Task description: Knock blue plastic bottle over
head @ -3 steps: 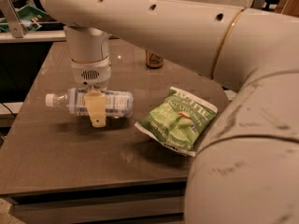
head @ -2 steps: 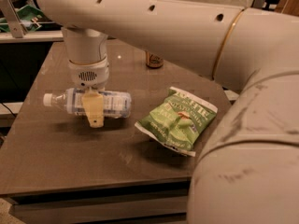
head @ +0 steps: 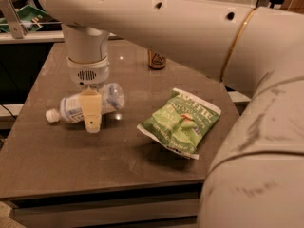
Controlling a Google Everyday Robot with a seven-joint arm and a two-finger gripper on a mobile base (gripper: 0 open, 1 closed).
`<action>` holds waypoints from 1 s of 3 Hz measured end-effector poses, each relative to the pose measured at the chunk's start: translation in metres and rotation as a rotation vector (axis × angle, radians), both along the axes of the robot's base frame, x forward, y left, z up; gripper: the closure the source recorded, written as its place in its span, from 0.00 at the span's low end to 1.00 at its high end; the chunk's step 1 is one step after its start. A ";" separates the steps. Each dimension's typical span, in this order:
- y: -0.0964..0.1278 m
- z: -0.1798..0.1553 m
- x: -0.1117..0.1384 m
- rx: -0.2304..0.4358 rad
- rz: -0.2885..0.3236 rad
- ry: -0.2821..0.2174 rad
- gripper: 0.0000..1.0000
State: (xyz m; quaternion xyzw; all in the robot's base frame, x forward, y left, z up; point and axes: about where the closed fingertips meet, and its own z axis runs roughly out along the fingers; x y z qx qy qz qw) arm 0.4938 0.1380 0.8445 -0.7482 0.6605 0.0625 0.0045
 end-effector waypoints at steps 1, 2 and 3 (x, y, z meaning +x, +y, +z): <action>0.004 0.001 0.000 0.020 -0.010 -0.007 0.00; 0.003 0.005 0.002 0.037 -0.028 -0.019 0.00; -0.024 0.023 0.012 0.130 -0.130 -0.051 0.00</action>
Offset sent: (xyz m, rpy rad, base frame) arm 0.0041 -0.0004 0.0106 0.0532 -0.0290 -0.0515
